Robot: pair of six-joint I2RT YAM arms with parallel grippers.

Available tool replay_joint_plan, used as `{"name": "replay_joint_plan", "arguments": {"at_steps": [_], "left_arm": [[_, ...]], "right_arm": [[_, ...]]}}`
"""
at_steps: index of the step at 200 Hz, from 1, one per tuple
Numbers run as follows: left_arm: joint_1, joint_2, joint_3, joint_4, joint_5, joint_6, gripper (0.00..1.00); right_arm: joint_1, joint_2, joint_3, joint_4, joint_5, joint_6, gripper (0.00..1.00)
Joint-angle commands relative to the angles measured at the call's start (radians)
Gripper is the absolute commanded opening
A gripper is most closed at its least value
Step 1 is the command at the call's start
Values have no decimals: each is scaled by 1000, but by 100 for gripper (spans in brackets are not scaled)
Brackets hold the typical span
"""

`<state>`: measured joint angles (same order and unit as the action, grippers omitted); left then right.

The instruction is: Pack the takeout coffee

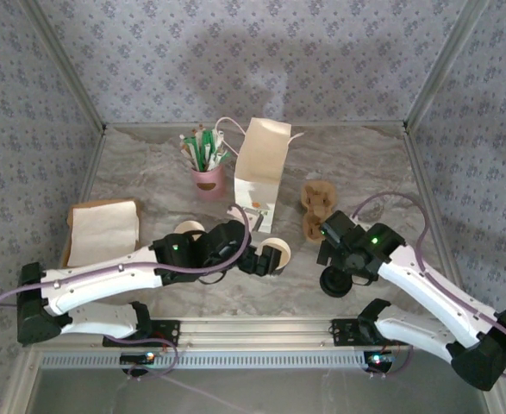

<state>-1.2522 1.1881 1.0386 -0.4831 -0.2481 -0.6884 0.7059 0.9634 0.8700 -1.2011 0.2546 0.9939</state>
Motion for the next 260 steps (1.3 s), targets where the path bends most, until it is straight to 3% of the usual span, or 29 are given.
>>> {"name": "replay_joint_plan", "arguments": {"at_steps": [1, 133, 260], "left_arm": [[-26, 21, 40, 28, -3, 43, 100], [-105, 174, 97, 109, 31, 84, 99], [-105, 210, 121, 82, 22, 104, 99]], "right_arm": [[-6, 16, -20, -45, 4, 115, 100], [-91, -2, -167, 93, -97, 306, 97], [-171, 110, -238, 248, -190, 298, 87]]}}
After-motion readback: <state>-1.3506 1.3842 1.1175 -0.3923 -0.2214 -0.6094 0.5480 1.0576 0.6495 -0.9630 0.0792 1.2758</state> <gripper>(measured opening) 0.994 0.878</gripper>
